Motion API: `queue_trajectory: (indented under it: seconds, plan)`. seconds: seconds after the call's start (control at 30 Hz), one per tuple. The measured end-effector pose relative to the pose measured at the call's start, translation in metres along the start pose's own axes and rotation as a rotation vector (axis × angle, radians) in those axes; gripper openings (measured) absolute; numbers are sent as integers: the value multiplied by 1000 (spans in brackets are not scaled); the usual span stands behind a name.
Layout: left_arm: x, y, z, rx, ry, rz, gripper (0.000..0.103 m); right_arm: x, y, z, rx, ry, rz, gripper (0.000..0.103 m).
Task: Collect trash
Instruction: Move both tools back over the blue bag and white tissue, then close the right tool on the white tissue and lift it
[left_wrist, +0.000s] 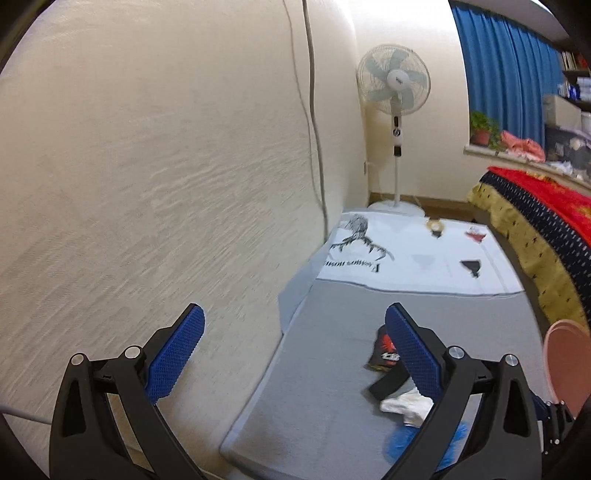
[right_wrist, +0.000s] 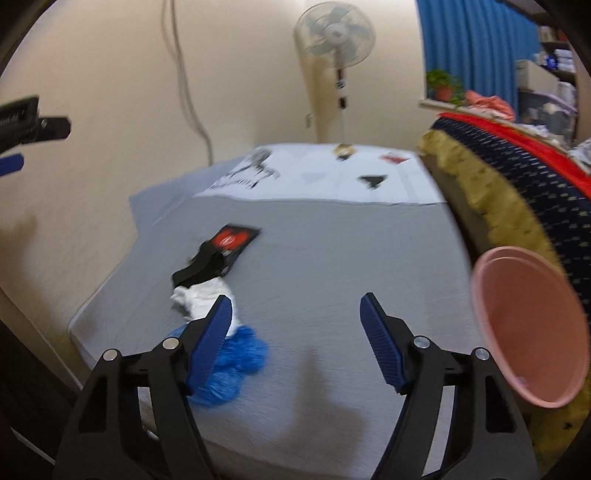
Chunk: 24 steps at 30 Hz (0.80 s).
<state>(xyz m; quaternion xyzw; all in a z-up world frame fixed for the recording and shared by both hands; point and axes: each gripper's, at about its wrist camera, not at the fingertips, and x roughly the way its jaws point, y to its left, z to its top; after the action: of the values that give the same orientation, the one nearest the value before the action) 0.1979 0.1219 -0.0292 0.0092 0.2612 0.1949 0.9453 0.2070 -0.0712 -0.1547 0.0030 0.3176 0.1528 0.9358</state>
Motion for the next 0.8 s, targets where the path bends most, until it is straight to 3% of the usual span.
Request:
queue_trajectory:
  seconds: [0.33, 0.4, 0.6, 0.67, 0.7, 0.8]
  plan:
    - [14, -6, -4, 38, 30, -2, 95, 47, 34, -2, -82, 41, 93, 71]
    - [15, -5, -4, 34, 34, -7, 95, 51, 37, -3, -92, 54, 104, 65]
    - [15, -5, -4, 35, 31, -20, 95, 48, 40, -6, -108, 60, 134, 33]
    - [14, -4, -5, 34, 31, -17, 95, 47, 40, -4, -107, 57, 140, 14]
    - [14, -4, -5, 34, 31, -15, 95, 46, 39, -3, -105, 57, 141, 10]
    - [15, -5, -5, 34, 31, -15, 95, 45, 35, -2, -89, 58, 138, 8]
